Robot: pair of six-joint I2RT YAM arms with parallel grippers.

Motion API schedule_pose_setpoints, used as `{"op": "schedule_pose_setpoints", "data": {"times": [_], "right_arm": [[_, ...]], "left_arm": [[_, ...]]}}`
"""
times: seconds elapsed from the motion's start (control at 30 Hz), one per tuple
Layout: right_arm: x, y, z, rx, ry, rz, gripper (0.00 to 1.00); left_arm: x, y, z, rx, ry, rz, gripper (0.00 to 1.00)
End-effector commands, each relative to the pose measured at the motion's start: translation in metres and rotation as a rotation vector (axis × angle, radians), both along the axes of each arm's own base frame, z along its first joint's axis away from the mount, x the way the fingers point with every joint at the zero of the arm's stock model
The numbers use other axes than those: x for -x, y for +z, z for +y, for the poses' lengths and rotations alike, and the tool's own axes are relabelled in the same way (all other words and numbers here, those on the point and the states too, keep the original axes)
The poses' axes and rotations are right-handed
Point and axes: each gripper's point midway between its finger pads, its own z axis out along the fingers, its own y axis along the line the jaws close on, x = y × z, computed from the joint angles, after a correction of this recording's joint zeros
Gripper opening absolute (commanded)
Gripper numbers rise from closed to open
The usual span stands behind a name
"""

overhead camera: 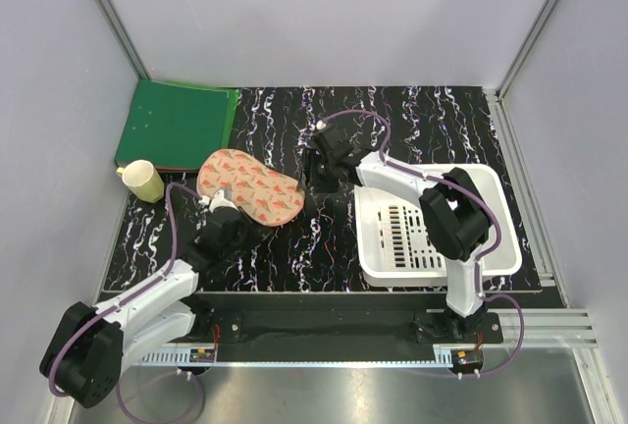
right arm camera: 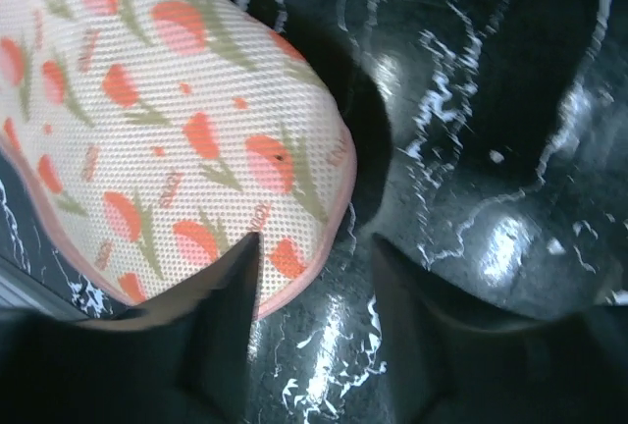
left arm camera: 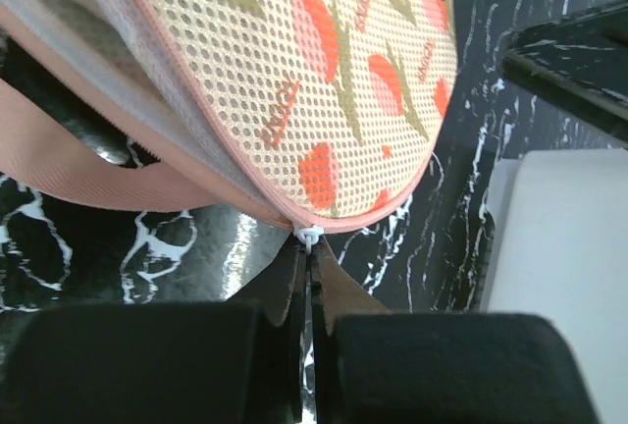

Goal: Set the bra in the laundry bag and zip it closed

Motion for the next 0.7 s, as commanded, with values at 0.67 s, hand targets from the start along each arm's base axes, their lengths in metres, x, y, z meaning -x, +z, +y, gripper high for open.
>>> {"op": "schedule_pose_setpoints", "data": {"times": [0.67], "right_arm": [[0.07, 0.023, 0.052, -0.396, -0.159, 0.221, 0.54]], "left_arm": [[-0.001, 0.054, -0.043, 0.137, -0.083, -0.112, 0.0]]}}
